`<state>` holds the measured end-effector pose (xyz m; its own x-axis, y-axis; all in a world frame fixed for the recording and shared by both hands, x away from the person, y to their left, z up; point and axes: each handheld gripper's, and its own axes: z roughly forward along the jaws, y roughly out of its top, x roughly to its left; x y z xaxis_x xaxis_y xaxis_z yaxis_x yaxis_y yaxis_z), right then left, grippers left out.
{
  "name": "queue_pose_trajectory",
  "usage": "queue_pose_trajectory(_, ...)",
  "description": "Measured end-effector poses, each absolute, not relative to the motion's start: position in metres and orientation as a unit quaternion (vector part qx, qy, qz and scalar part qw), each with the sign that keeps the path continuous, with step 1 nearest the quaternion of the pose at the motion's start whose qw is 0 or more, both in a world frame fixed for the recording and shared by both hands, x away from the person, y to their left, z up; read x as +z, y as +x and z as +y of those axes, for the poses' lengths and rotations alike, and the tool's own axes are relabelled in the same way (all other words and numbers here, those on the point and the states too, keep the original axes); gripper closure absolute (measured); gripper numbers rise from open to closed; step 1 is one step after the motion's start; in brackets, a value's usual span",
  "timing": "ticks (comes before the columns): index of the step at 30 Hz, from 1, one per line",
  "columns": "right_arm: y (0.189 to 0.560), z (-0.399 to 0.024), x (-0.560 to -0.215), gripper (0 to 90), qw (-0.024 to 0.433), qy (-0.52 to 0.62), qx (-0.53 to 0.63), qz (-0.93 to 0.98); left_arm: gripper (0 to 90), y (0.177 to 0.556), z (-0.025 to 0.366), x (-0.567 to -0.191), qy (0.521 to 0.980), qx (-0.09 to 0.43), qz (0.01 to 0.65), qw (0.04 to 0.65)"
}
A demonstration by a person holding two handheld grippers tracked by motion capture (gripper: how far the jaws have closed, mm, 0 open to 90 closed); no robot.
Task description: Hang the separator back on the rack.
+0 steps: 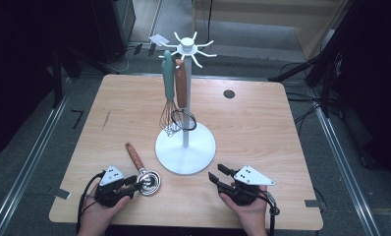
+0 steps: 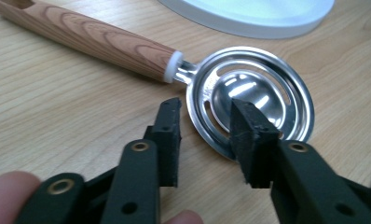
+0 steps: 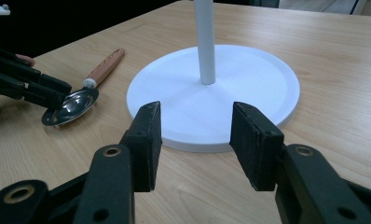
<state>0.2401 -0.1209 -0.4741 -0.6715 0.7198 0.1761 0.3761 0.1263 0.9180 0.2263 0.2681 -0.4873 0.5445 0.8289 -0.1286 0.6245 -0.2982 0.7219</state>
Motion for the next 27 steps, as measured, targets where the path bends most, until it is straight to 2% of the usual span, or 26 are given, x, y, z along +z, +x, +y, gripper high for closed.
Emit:
queue_pose_trajectory(6,0.238,-0.118,-0.476,54.7,0.149,0.371,0.547,0.735,70.3,0.22,0.259,-0.486,0.801,0.131,0.45,0.371)
queue_pose_trajectory(13,0.236,-0.107,-0.479,55.1,0.143,0.367,0.547,0.739,67.2,0.213,0.241,-0.487,0.808,0.122,0.441,0.372)
queue_pose_trajectory(27,0.225,-0.075,-0.477,58.1,0.124,0.34,0.563,0.743,68.4,0.199,0.224,-0.485,0.802,0.123,0.437,0.388)
